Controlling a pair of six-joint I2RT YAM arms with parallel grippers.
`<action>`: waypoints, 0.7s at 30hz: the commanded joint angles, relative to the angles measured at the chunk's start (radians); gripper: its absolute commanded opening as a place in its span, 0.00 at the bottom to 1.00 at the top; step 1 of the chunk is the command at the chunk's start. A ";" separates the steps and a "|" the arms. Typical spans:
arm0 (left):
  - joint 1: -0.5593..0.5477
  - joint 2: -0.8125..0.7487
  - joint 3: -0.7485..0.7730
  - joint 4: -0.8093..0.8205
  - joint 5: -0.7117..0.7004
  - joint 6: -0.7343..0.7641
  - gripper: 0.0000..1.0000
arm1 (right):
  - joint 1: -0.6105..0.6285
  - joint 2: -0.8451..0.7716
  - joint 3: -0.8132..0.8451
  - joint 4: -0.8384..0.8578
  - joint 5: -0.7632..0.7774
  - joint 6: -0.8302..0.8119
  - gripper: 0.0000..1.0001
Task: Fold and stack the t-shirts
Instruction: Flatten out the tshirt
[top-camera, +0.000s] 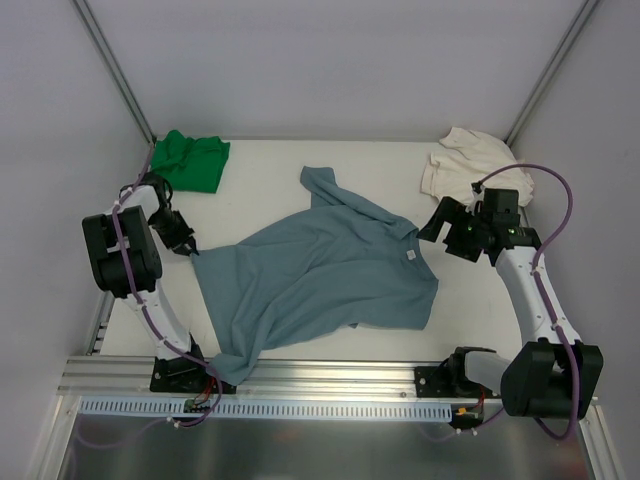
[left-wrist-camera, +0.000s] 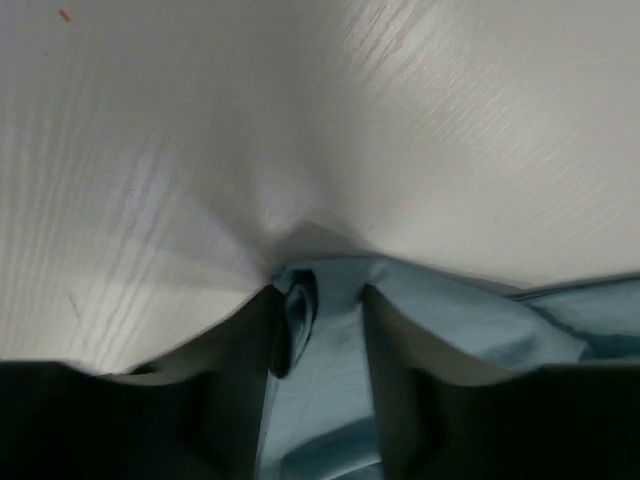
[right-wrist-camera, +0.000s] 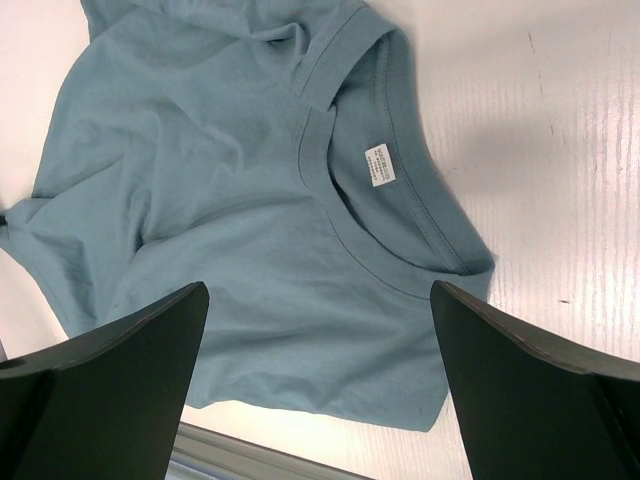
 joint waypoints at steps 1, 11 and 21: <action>-0.014 0.027 0.066 -0.040 0.014 0.028 0.03 | -0.013 -0.025 0.001 0.016 -0.021 0.008 0.99; -0.149 -0.002 0.233 0.067 -0.060 0.117 0.00 | -0.014 -0.010 0.000 0.027 -0.028 0.009 0.99; -0.465 -0.106 0.342 0.245 -0.120 0.337 0.00 | -0.016 0.010 0.000 0.033 -0.026 0.009 1.00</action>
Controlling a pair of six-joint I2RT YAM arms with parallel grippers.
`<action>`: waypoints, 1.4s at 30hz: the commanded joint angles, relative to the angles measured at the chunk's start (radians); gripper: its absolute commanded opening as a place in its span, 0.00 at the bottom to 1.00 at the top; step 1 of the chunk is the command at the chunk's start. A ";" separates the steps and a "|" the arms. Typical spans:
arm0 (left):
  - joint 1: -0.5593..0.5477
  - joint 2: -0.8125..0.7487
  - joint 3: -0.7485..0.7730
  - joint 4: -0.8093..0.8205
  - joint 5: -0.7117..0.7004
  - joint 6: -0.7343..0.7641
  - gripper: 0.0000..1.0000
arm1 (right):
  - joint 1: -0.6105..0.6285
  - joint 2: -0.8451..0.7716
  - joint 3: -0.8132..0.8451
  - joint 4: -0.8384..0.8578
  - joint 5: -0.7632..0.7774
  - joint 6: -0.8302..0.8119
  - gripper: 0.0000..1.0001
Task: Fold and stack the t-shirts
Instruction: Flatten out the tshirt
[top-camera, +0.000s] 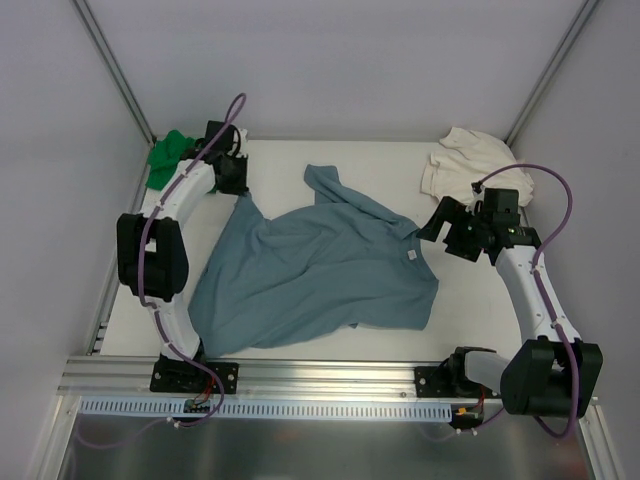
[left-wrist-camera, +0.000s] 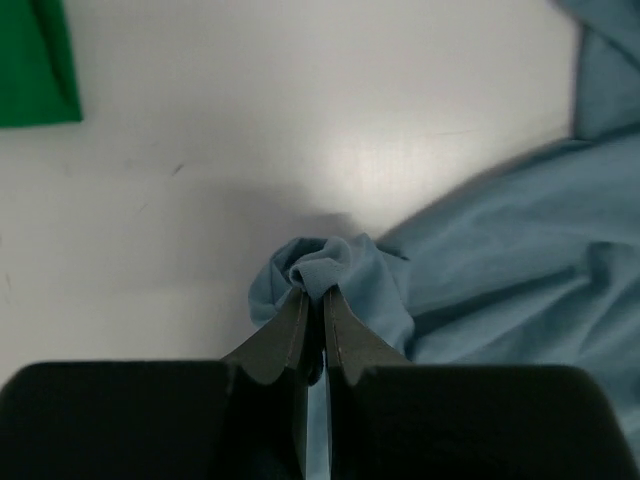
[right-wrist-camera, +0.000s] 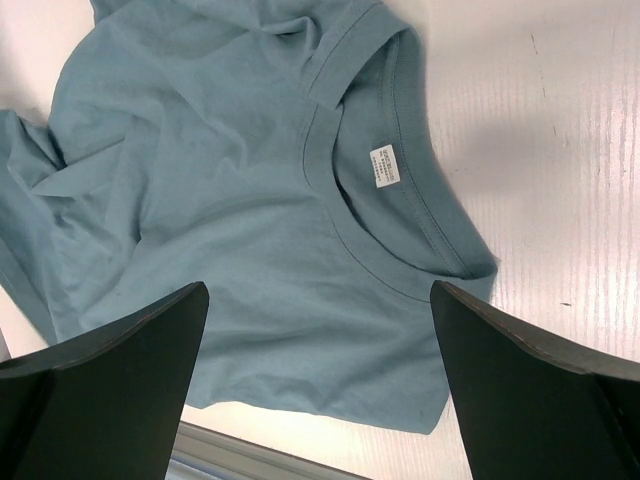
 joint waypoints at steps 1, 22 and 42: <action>-0.075 -0.105 0.041 0.088 -0.042 0.126 0.00 | -0.009 0.003 0.000 0.025 -0.017 0.007 0.99; -0.323 -0.602 -0.308 -0.323 0.036 0.005 0.03 | -0.011 0.006 0.004 0.021 -0.028 0.012 1.00; -0.352 -0.920 -0.707 -0.198 0.026 -0.354 0.98 | -0.011 0.000 0.014 0.001 -0.011 0.007 0.99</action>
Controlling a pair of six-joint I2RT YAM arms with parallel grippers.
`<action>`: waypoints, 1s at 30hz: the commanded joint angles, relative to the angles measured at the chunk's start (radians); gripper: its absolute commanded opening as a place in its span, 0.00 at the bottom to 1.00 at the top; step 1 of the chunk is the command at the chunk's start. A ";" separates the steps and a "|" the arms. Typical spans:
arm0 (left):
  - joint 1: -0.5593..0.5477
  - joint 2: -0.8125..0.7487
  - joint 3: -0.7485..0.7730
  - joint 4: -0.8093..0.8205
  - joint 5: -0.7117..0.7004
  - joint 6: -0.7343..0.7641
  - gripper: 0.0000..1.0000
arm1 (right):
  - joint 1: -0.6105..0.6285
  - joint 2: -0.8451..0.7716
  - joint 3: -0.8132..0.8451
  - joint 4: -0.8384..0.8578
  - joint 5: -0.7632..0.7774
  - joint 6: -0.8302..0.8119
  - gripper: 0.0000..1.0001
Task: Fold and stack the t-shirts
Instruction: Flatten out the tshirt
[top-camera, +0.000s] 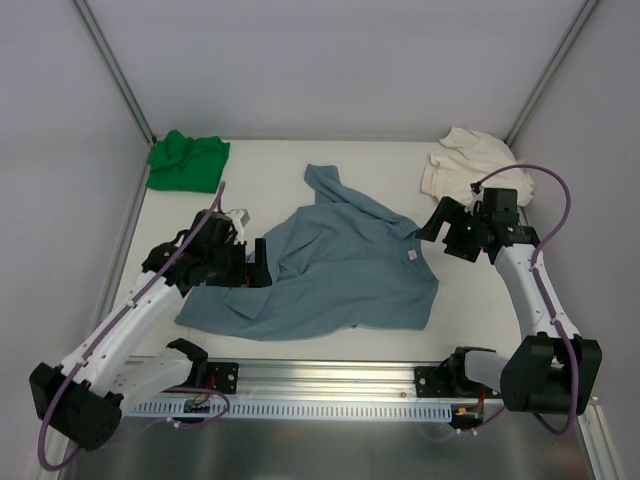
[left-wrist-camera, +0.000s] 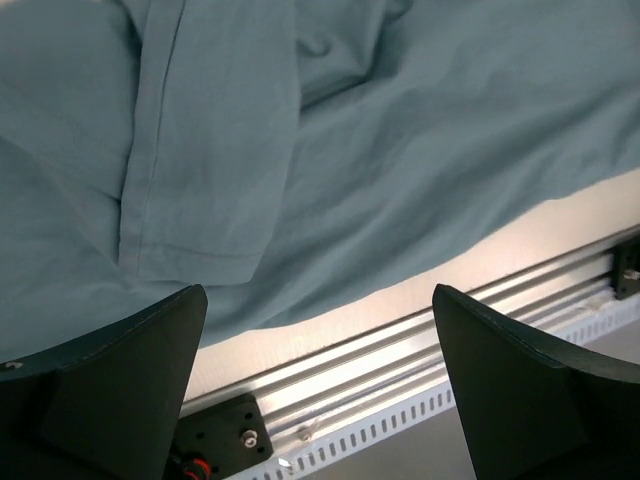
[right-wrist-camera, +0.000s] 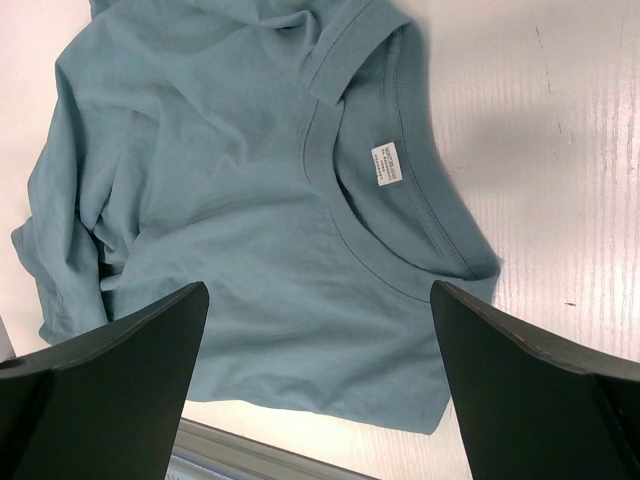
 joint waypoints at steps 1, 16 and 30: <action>-0.003 0.093 -0.035 0.003 -0.087 -0.064 0.98 | -0.010 -0.018 0.015 0.000 -0.003 0.004 1.00; 0.254 0.312 -0.001 -0.017 0.013 0.033 0.97 | -0.010 -0.041 0.011 -0.014 0.015 -0.004 0.99; 0.287 0.521 0.039 -0.043 0.073 0.117 0.84 | -0.010 -0.044 0.009 -0.020 0.034 -0.007 1.00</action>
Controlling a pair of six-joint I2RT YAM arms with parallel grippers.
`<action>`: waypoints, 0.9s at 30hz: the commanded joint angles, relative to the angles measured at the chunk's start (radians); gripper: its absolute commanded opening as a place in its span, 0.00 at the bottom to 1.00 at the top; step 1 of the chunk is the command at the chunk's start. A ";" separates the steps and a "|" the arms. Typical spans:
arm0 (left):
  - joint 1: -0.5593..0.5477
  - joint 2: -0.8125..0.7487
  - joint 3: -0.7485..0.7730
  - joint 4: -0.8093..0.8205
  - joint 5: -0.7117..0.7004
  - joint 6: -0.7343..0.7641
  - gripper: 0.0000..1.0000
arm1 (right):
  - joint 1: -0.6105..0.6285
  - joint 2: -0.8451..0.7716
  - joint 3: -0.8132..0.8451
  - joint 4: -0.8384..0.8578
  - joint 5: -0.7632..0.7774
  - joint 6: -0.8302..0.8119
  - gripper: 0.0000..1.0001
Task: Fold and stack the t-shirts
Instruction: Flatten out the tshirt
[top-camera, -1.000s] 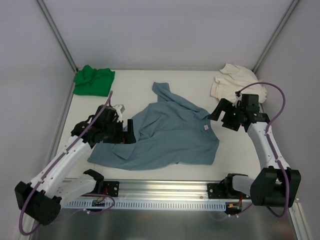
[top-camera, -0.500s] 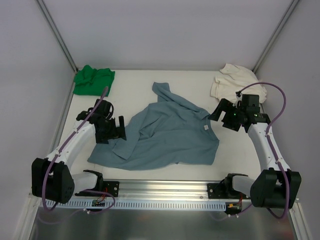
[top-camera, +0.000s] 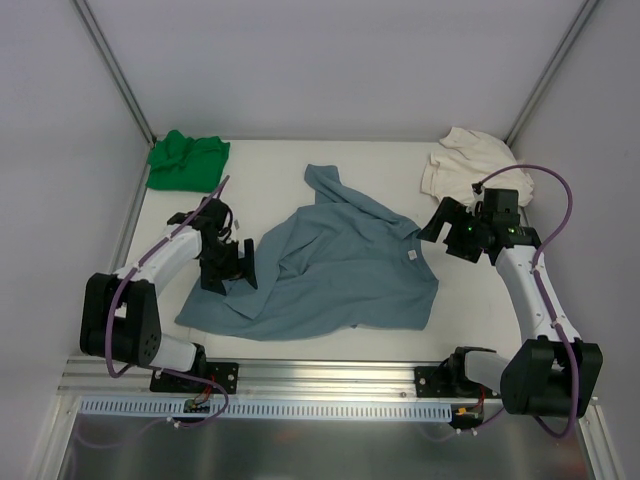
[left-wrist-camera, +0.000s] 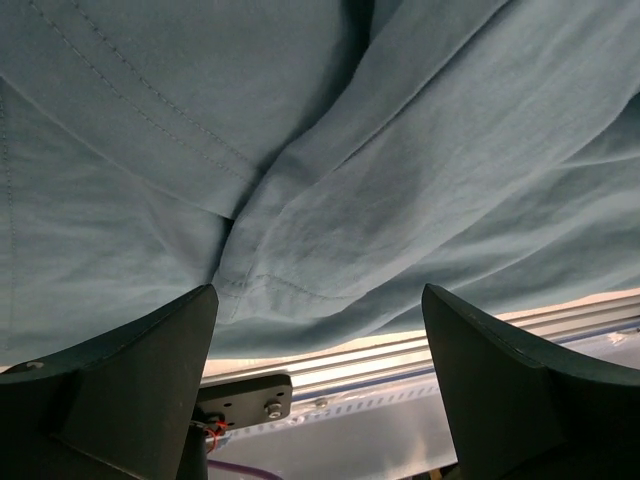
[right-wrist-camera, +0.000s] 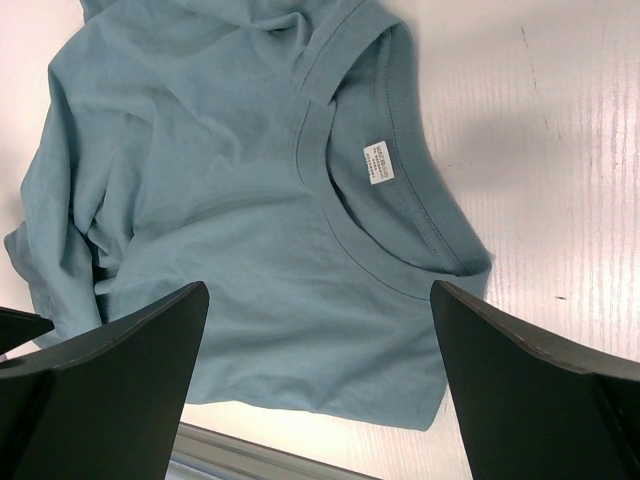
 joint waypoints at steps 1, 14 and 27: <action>0.018 0.026 0.063 -0.045 -0.017 0.056 0.85 | -0.010 -0.030 0.009 -0.008 0.012 -0.005 0.99; 0.038 0.112 0.092 -0.100 -0.028 0.089 0.83 | -0.010 -0.019 0.006 0.000 0.012 -0.005 1.00; 0.038 0.138 0.095 -0.134 0.041 0.093 0.68 | -0.011 -0.016 0.001 0.003 0.009 0.002 1.00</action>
